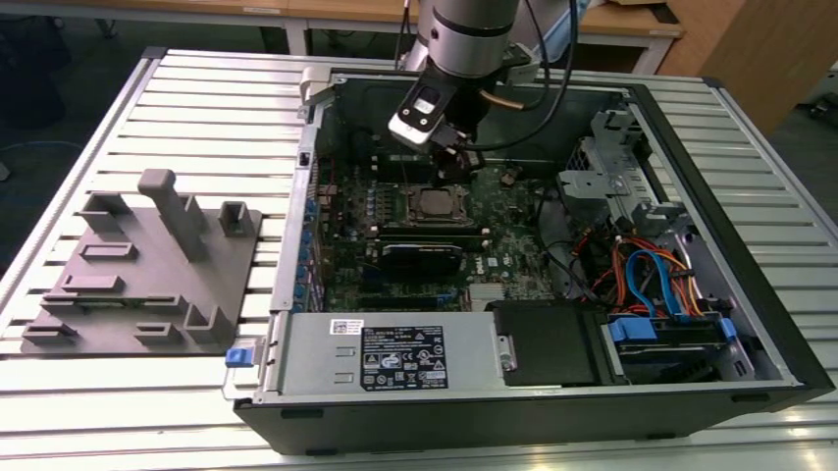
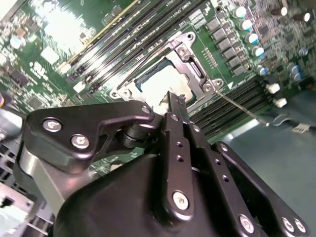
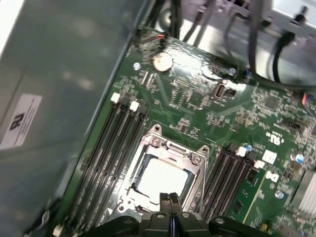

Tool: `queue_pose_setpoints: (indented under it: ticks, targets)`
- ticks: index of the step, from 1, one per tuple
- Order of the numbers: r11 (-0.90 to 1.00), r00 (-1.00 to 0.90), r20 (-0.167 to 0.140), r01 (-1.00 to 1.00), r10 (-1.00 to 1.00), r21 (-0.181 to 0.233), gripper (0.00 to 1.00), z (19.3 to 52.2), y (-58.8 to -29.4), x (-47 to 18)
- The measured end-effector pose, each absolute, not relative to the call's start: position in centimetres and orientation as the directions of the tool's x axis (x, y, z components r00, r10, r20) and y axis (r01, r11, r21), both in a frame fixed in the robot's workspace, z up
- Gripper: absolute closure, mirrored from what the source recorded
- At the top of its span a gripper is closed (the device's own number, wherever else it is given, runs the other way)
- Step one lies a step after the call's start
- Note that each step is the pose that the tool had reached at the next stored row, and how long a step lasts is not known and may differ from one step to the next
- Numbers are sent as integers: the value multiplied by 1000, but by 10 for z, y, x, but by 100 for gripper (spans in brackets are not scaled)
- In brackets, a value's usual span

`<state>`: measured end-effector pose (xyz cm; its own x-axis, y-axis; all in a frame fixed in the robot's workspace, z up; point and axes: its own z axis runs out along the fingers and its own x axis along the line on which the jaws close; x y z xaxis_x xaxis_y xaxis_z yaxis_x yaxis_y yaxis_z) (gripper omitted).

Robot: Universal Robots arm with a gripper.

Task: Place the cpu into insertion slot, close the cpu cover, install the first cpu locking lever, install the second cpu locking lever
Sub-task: 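Install the first cpu locking lever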

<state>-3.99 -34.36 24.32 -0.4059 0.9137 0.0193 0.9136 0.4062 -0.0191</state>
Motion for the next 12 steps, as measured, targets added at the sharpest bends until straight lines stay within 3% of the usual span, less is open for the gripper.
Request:
queue_pose_setpoints:
  ticks: [12]
  targets:
    - [474, -473, 19, 881, 881, -19, 90, 243, -344, -40]
